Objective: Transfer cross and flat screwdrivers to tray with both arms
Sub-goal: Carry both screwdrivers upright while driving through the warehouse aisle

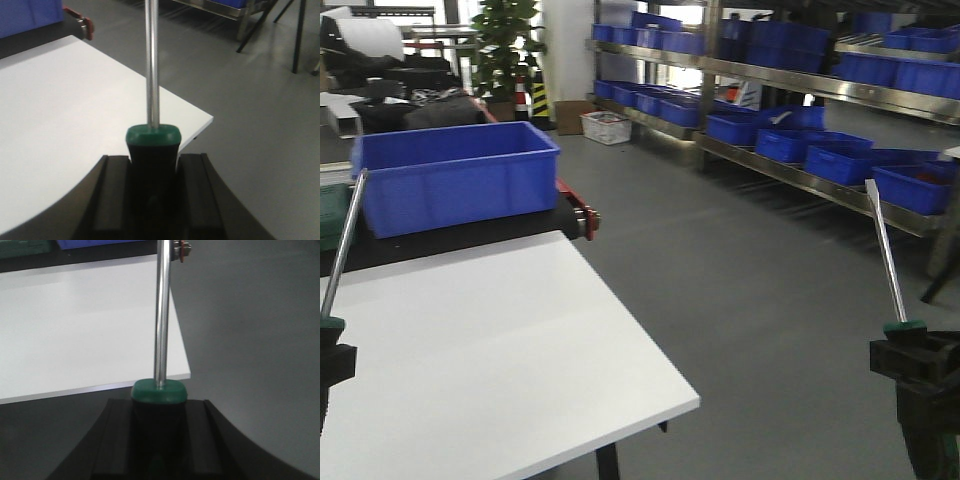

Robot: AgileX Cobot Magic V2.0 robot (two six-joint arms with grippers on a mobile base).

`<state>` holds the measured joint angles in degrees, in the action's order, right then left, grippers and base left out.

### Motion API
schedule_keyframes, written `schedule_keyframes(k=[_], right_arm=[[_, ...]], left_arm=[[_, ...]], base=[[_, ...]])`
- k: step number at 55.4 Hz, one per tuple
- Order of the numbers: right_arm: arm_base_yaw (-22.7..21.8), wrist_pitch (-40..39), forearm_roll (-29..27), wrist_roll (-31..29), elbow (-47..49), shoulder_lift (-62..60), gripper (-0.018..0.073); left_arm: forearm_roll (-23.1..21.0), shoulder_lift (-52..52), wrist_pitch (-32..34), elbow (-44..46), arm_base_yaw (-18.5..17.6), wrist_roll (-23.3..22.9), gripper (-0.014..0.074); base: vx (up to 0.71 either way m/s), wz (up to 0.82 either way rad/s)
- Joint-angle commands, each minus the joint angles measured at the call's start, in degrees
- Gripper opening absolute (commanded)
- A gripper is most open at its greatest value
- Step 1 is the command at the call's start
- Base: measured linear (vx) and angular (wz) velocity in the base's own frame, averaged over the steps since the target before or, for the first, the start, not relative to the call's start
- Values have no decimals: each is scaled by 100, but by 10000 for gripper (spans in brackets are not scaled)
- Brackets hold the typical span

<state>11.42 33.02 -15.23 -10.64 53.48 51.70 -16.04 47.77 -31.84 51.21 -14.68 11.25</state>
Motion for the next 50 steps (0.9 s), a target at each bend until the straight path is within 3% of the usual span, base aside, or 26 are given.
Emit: schedule_keyframes(k=[1,50], right_arm=[[11,-478,-41,-25,185,-66,-8],[11,-466,-41,-25,185,-66,-8]], left_arm=[[-124,-65,502,179,-23,-55,-3],[-124,-65,502,179,-23,-55,-3]], base=[[-16,-65],[0,-60]])
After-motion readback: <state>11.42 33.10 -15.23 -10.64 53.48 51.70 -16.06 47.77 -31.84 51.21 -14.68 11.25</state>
